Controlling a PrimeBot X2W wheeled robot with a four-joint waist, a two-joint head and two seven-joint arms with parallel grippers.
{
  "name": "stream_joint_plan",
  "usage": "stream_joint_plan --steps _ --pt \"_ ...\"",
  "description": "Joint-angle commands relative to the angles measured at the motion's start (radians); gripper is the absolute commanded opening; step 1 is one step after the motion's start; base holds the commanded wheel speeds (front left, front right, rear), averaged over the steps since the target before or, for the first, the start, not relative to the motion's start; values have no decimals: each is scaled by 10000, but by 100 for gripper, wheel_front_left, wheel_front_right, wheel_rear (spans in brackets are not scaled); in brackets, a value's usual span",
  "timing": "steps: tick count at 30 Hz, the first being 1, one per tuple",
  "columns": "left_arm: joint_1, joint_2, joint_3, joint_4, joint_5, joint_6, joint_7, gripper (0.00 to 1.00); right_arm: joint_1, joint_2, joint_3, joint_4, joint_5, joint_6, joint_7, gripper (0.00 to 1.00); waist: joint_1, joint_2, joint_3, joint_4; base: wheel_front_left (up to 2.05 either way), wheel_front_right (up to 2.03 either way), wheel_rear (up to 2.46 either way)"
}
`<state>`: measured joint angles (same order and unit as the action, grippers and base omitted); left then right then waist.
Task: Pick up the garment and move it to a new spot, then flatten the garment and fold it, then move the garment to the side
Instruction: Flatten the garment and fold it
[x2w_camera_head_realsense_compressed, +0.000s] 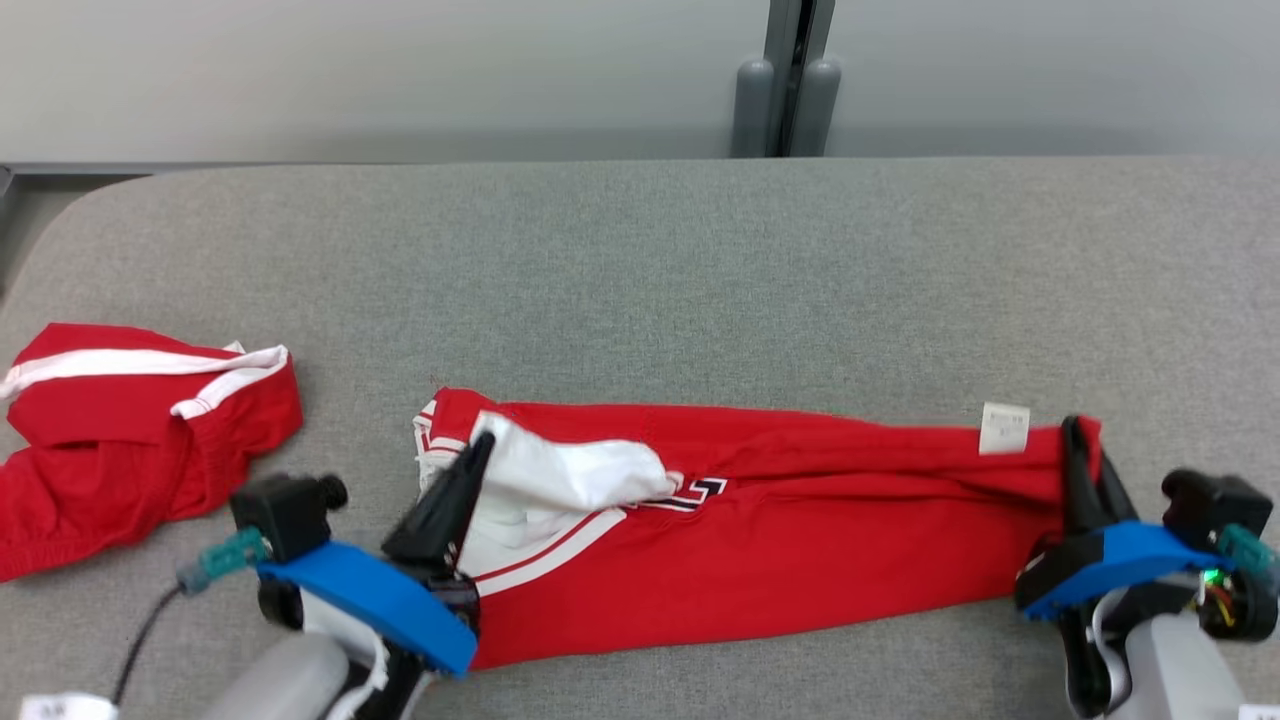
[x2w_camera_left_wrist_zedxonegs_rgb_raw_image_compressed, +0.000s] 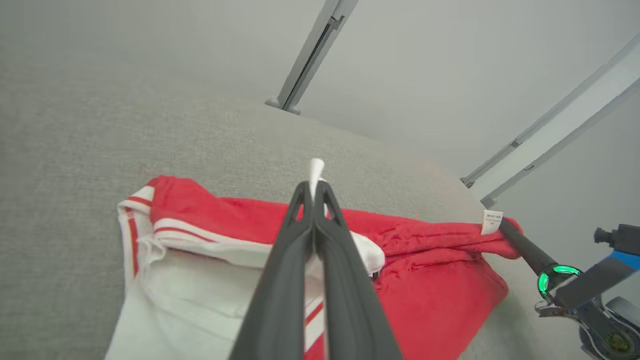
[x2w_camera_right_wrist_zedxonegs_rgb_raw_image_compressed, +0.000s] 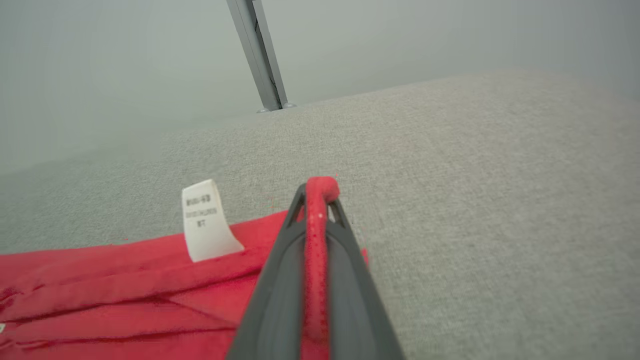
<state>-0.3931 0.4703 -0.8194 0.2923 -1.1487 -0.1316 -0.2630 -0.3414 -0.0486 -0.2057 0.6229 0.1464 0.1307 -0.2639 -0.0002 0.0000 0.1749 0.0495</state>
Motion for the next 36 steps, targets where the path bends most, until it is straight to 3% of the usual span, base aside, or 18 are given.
stream_joint_plan --steps 1,3,4,5,6,7,10,16,22,29,36 --pt "301 -188 119 71 28 15 -21 0 292 -35 71 6 142 1 -4 0 2 0 -113 -46 0 0 0" --pt "705 -354 201 256 122 15 -21 0 517 -38 151 76 306 1 -4 0 2 0 -239 -62 0 0 0" --pt "858 -457 346 363 183 15 -23 0 618 -37 183 133 371 1 -4 38 2 0 -298 -68 0 0 0" --pt "1024 -567 436 490 287 15 -21 26 712 -35 197 263 435 1 -4 100 2 0 -348 -74 0 0 0" --pt "1168 -676 527 567 448 15 -23 96 744 -37 206 332 448 1 -6 100 2 0 -398 -77 0 0 0" --pt "1292 -778 666 695 643 15 -22 100 738 -43 209 285 426 1 -7 100 2 0 -453 -77 0 0 0" --pt "1583 -1049 1521 970 1699 15 -22 100 833 -35 128 -103 334 1 -4 100 2 0 -593 -63 0 0 0" --pt "2432 -2036 4359 891 4994 96 -22 100 1413 -37 389 -1071 -181 1 -3 100 2 0 -968 -17 0 0 0" --pt "3539 -3144 6007 371 7743 253 -22 100 2075 -37 841 -1011 -232 1 -4 100 2 0 -1494 -62 0 0 0" --pt "4352 -3857 6875 230 8659 57 -22 100 2267 -34 1006 -721 405 1 -4 100 2 0 -1699 -143 0 0 0" --pt "4135 -3941 6674 306 8670 -21 -22 100 1656 -38 744 -403 383 1 -4 100 2 0 -1348 -52 0 0 0"
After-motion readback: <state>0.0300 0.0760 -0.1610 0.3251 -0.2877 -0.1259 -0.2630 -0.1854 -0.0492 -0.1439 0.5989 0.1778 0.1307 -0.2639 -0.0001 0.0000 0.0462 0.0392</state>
